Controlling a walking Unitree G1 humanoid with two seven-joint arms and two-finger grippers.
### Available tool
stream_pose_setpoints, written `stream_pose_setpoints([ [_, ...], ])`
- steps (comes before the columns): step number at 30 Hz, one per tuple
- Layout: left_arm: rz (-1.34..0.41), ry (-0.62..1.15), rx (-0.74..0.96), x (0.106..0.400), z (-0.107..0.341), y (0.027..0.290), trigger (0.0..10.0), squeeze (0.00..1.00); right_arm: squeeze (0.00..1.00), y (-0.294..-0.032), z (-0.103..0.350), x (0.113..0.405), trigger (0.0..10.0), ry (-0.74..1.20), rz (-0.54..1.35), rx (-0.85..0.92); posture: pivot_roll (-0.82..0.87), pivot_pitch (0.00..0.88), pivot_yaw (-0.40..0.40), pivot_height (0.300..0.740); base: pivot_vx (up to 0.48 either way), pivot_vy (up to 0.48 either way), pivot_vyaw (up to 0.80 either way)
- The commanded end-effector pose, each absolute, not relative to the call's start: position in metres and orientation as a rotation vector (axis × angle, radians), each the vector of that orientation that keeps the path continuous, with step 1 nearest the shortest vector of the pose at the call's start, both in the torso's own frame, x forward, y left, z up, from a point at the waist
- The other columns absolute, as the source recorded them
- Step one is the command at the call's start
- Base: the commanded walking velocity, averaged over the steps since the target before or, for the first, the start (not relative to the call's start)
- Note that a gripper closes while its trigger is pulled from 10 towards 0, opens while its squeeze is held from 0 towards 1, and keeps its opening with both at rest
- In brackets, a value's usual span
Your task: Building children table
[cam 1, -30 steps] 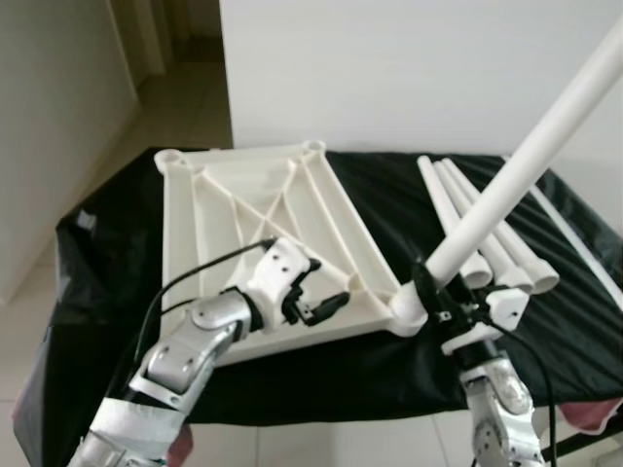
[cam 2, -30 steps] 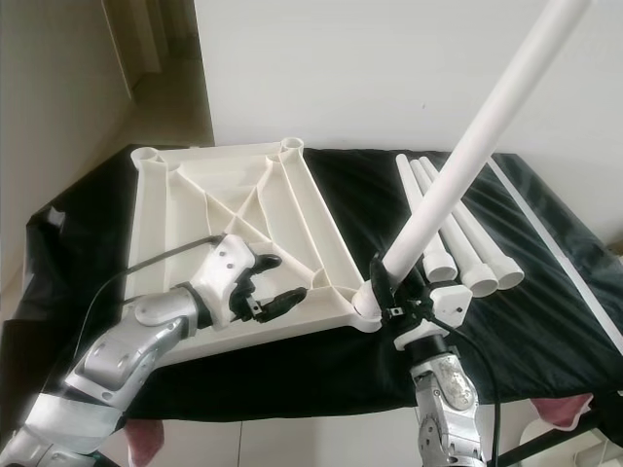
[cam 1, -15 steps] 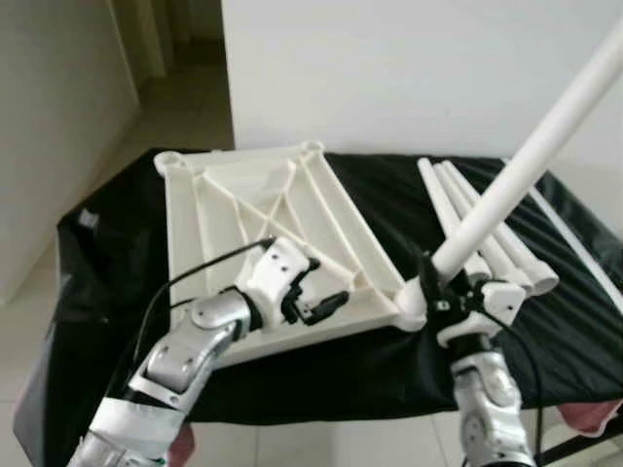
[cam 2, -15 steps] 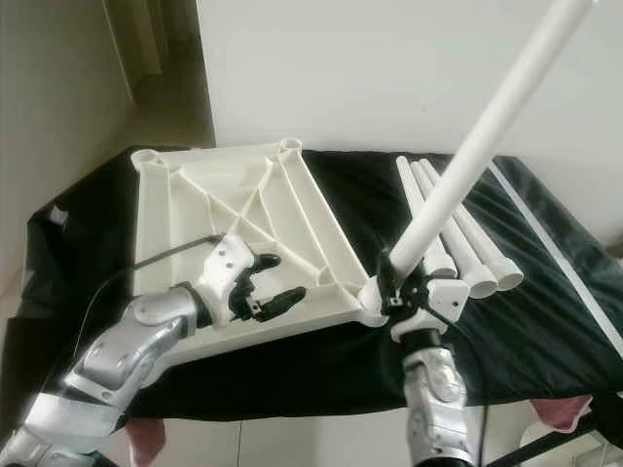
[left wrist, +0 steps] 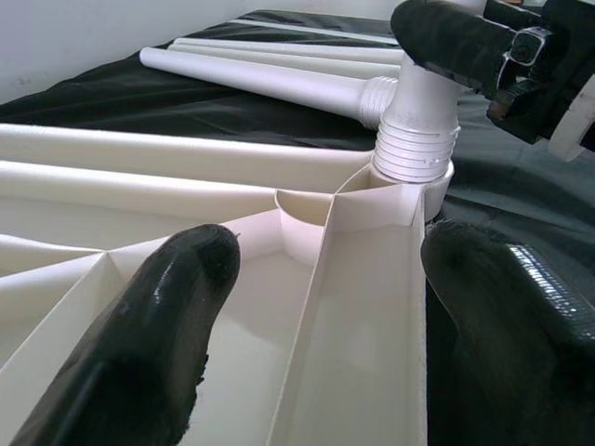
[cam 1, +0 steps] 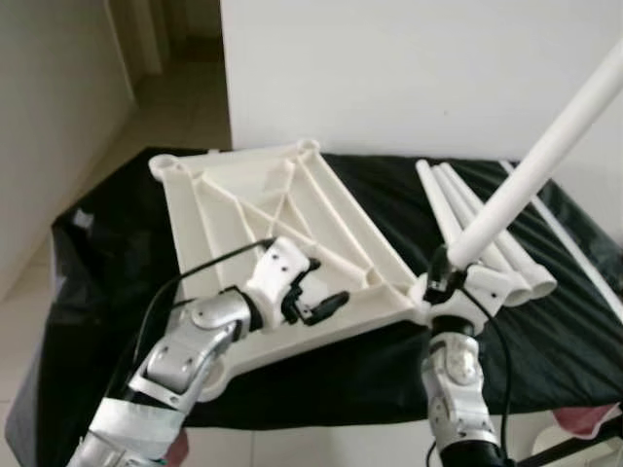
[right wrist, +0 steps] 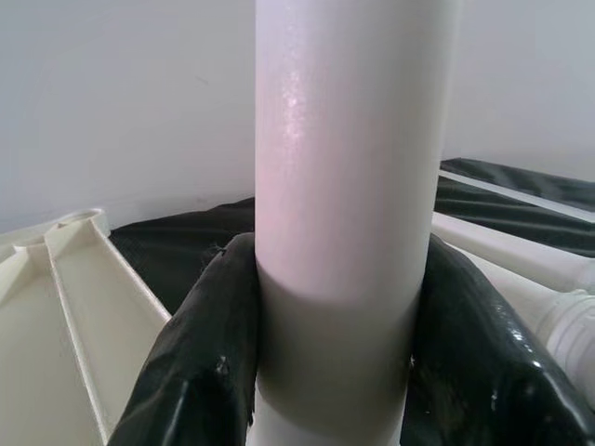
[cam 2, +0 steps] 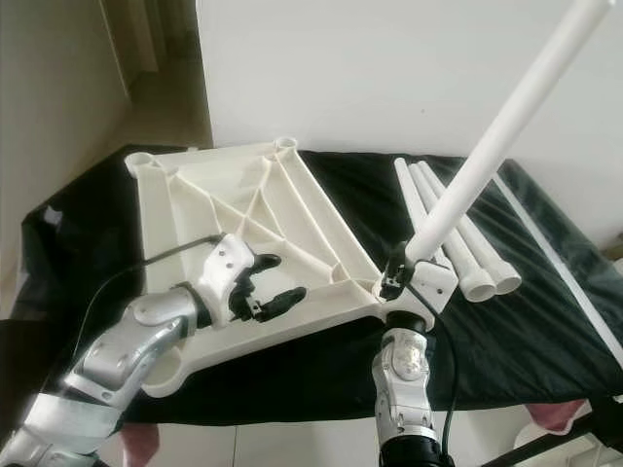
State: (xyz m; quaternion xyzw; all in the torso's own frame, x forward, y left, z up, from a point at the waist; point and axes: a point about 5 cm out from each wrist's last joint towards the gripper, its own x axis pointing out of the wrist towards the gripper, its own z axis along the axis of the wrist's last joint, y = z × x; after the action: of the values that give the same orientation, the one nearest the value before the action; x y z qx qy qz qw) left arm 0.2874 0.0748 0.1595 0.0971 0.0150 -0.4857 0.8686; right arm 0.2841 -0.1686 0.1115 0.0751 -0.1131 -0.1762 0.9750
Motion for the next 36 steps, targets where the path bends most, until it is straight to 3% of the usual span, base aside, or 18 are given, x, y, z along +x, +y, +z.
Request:
stream_pose_setpoints([
  [1,-1.082,0.028,0.213,0.283,0.163,0.071,10.0,0.0,0.0,-0.181,0.059,0.268,10.0,0.071,-0.483,0.127,0.09,0.0,-0.029,0.74,0.0,0.0,0.0],
  [10,-1.082,0.026,0.218,0.283,0.163,0.072,10.0,0.0,0.0,-0.185,0.056,0.266,10.0,0.081,-0.494,0.017,0.09,0.0,-0.027,0.74,0.0,0.0,0.0],
  [15,-1.083,0.024,0.221,0.283,0.164,0.073,10.0,0.0,0.0,-0.188,0.056,0.253,10.0,-0.032,-0.278,-0.157,0.09,0.0,-0.027,0.74,0.0,0.0,0.0],
  [21,-1.084,0.026,0.221,0.284,0.164,0.073,10.0,0.0,0.0,-0.197,0.051,0.244,10.0,-0.045,-0.211,-0.259,0.08,0.0,-0.016,0.74,0.0,0.0,0.0],
  [31,-1.093,0.024,0.222,0.286,0.165,0.072,10.0,0.0,0.0,-0.198,0.044,0.246,10.0,-0.027,-0.165,-0.149,0.07,0.0,-0.003,0.74,0.0,0.0,0.0],
  [33,-1.093,0.025,0.225,0.286,0.165,0.073,10.0,0.0,0.0,-0.195,0.038,0.247,10.0,0.02,-0.148,0.082,0.07,0.0,0.0,0.74,0.0,0.0,0.0],
  [36,-1.091,0.026,0.226,0.286,0.165,0.074,10.0,0.0,0.0,-0.193,0.035,0.249,10.0,0.048,-0.14,0.231,0.07,0.0,0.0,0.74,0.0,0.0,0.0],
])
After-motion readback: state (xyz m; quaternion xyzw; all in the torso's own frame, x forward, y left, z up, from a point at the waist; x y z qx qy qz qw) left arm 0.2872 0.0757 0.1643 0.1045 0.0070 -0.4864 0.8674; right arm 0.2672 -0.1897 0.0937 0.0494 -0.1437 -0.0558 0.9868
